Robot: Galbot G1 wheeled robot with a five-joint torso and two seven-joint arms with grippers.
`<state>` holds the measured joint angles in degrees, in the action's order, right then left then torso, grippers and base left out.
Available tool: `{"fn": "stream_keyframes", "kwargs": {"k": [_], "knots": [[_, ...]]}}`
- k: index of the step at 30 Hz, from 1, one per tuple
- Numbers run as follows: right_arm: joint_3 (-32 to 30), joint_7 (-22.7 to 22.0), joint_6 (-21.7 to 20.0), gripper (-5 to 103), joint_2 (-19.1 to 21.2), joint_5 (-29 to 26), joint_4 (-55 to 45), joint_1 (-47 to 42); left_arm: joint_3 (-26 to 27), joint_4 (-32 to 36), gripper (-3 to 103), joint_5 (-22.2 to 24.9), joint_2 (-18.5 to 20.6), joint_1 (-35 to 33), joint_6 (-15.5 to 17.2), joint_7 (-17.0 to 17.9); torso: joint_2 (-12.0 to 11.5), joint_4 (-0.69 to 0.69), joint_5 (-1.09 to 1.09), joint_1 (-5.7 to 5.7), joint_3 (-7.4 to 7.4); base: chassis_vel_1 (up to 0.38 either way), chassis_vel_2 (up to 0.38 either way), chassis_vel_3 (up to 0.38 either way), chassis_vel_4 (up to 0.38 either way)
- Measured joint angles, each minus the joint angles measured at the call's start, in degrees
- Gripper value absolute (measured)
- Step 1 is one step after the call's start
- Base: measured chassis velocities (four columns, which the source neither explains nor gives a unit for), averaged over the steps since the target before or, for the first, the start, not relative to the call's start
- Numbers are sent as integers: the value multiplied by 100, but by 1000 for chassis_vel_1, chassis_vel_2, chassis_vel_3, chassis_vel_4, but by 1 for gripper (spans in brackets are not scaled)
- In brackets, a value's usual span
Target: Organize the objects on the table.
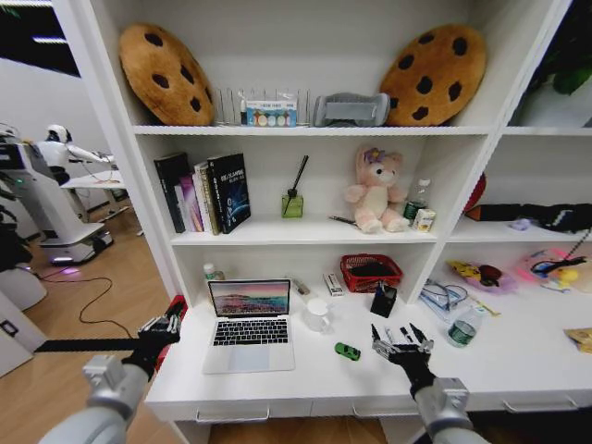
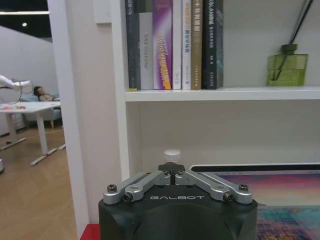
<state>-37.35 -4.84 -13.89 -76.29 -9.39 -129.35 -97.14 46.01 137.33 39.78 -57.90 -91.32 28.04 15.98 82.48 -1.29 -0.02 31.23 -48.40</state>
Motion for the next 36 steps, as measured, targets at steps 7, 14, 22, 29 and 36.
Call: {"fn": "stream_keyframes", "kwargs": {"k": [7,14,22,29,36], "knots": [[5,172,-26,100,89,-151,18,105,-632,-277,0,1453,940,1239,920,1002,0,-4,2,0,0,0,0,0,0],[33,192,-13,100,33,-18,22,146,-1880,-924,0,1612,932,2642,1045,1145,0,-5,0,0,0,0,0,0,0],[-2,193,28,100,-45,200,-95,-79,-2799,-1320,0,2377,843,3775,1410,1360,1,-4,2,-1,1,0,0,0,0],[54,194,74,100,-176,310,47,-41,-3767,-1914,0,2651,705,4779,1441,1583,1,-6,3,0,0,0,0,0,0],[59,196,129,100,-239,354,162,-42,-4434,-2296,0,3118,517,5438,1438,2168,1,-6,2,0,1,0,0,0,0]]}}
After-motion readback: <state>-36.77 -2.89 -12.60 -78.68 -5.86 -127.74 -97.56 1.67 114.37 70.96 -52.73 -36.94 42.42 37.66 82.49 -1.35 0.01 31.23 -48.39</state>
